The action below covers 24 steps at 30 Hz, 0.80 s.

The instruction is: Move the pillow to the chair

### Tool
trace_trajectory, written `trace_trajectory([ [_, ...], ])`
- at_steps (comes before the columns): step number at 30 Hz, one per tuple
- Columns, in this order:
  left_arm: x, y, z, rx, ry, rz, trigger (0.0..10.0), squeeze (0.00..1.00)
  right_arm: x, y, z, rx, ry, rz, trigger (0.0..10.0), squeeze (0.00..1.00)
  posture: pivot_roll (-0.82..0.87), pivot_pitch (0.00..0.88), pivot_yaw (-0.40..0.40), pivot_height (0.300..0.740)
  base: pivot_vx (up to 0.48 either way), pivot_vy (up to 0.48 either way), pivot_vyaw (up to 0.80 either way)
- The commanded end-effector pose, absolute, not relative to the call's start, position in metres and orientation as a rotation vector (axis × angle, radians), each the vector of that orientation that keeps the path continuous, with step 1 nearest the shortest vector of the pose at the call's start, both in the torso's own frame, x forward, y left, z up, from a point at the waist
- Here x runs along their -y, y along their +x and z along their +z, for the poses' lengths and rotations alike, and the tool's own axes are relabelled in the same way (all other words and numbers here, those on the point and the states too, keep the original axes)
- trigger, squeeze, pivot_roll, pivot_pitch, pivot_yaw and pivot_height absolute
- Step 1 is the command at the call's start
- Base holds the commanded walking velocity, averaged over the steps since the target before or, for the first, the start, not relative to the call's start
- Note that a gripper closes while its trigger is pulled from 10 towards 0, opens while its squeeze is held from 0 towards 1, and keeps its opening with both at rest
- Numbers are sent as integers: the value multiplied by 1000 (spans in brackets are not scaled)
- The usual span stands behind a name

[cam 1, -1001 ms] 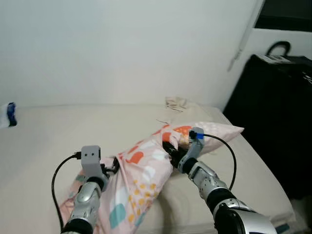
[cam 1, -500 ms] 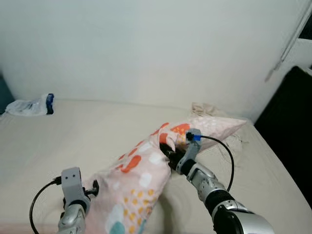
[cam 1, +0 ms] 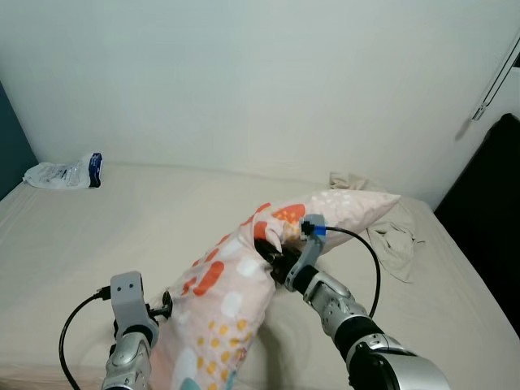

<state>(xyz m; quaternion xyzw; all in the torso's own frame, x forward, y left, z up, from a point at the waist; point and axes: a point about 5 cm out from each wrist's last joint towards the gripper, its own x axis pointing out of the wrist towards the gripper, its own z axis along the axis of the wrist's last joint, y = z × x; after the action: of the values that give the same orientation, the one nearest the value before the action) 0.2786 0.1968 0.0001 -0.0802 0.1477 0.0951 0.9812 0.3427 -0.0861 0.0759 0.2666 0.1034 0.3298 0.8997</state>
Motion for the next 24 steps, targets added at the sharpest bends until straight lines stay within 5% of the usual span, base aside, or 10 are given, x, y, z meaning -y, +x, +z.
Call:
trace_trajectory([
  [1,-191,289,12,-238,-146,152,10000,0,82,352,96,-120,544,730,10000,0,184,0,-135,740,0,0,763],
  [18,-174,292,13,-232,-177,72,10000,0,78,348,90,-141,548,733,10000,0,181,0,-129,740,0,0,763],
  [24,-168,295,16,-220,-169,44,10000,0,76,348,92,-134,550,744,10000,0,183,0,-128,740,0,-320,763],
])
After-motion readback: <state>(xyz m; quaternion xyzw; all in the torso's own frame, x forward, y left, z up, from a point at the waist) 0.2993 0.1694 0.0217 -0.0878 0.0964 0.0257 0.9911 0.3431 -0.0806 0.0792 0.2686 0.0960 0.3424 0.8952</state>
